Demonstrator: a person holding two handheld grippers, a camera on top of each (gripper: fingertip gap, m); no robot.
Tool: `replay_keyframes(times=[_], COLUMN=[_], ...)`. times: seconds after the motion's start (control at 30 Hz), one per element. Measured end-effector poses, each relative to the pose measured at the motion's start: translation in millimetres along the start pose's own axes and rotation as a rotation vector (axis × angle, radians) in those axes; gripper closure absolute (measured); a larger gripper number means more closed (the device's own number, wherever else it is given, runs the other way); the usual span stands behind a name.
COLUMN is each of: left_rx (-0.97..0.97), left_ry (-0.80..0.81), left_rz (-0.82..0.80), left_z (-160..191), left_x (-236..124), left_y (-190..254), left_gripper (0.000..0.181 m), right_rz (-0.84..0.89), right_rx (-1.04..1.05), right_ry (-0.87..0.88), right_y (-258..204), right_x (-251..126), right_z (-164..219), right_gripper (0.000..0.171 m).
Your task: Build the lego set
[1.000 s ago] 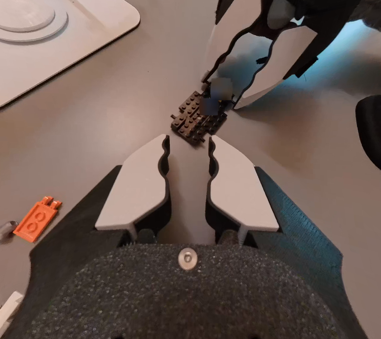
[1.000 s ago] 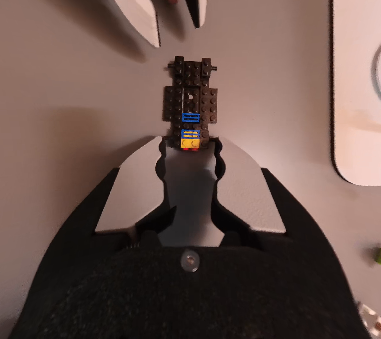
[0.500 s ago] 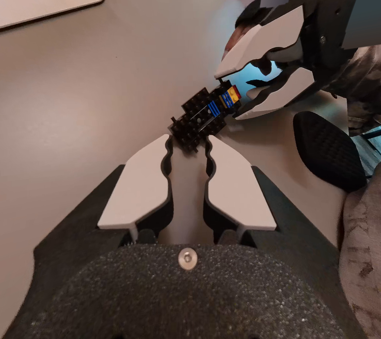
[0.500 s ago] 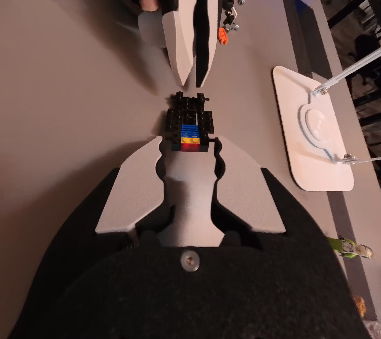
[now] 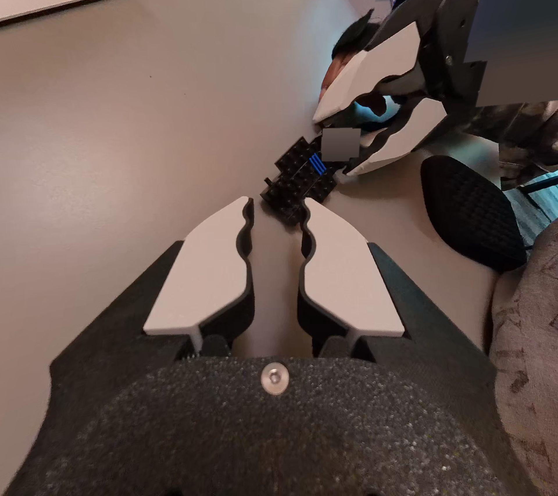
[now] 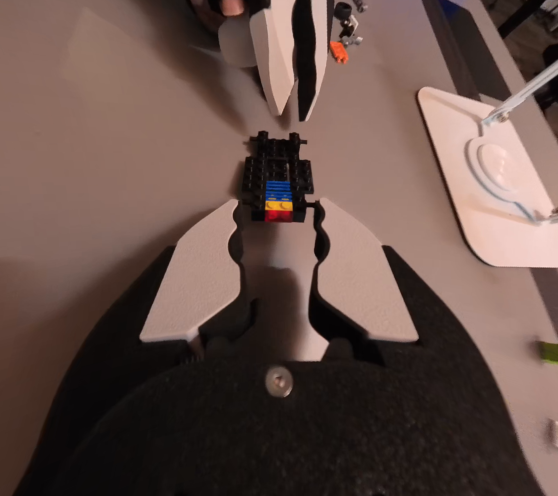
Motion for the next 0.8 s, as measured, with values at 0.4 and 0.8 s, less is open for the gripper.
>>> replay_keyframes(times=[0.4, 0.8], left_rx=[0.025, 0.028], left_ry=[-0.016, -0.015], left_rz=[-0.005, -0.006], left_z=[2.1, 2.8], left_x=[0.9, 1.0], left_y=[2.4, 2.0], left_gripper=[0.153, 0.155], right_rz=[-0.106, -0.178], right_rx=[0.004, 0.038], right_ry=[-0.123, -0.217], right_y=[-4.2, -2.1], right_x=[5.9, 8.9], right_z=[13.5, 14.9], right_gripper=[0.126, 0.118])
Point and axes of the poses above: each gripper's, where its closed fingertips meet, x out along the fingers, z out of its underside, y = z × x across the jaws, the point moved 2 cm from there along -x, back along the fingers, and after that the axes turned 11 degrees about z, right-handed, at the moved point
